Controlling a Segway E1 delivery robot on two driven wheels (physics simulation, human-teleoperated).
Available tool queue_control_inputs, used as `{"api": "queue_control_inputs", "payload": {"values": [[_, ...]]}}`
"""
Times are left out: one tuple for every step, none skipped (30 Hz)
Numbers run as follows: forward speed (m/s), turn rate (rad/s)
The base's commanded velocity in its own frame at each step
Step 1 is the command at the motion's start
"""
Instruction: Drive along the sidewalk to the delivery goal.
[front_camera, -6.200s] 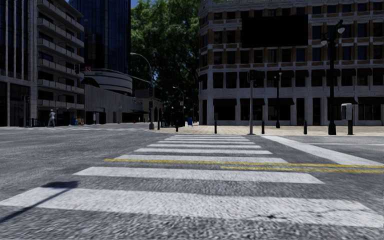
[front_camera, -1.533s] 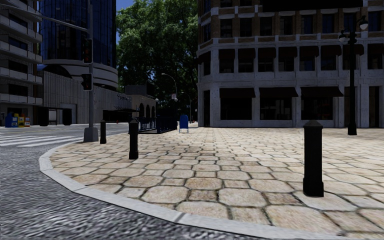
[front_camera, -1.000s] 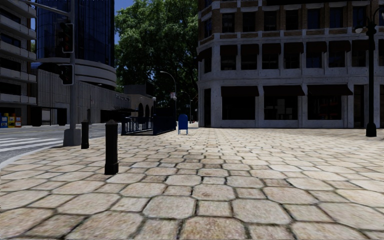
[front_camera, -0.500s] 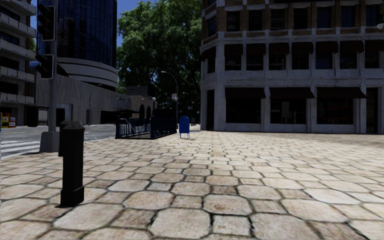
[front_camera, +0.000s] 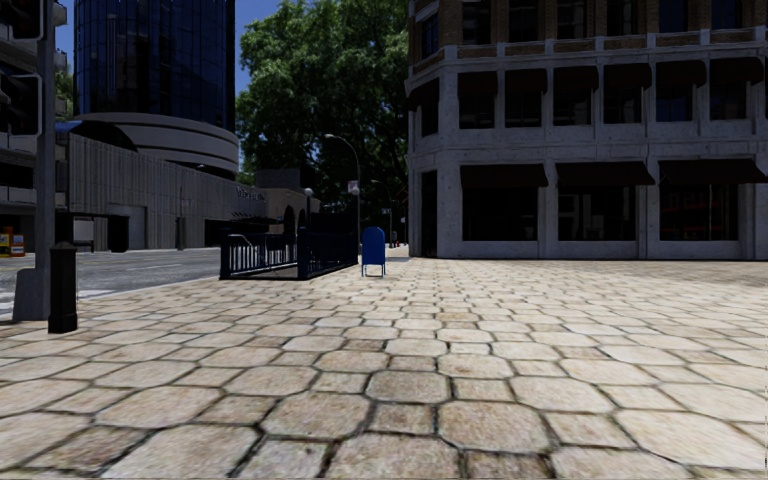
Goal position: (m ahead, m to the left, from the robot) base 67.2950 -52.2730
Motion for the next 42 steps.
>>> {"api": "queue_control_inputs", "payload": {"values": [[2.0,-0.07],[2.0,-0.09],[2.0,-0.13],[2.0,-0.17],[2.0,-0.19],[2.0,-0.19],[2.0,-0.2],[2.0,-0.21],[2.0,-0.22],[2.0,-0.23],[2.0,-0.23],[2.0,-0.24],[2.0,-0.24],[2.0,-0.24],[2.0,-0.24],[2.0,-0.24],[2.0,-0.22],[2.0,-0.15],[2.0,-0.06],[2.0,-0.06],[2.0,0.0],[2.0,0.0],[2.0,0.0],[2.0,0.0],[2.0,0.0],[2.0,0.0],[2.0,0.0],[2.0,0.0],[2.0,-0.01],[2.0,-0.2],[2.0,-0.31],[2.0,-0.31],[2.0,-0.38],[2.0,-0.39],[2.0,-0.4],[2.0,-0.4],[2.0,-0.4],[2.0,-0.4],[2.0,-0.4],[2.0,-0.4],[2.0,-0.4],[2.0,-0.4]]}}
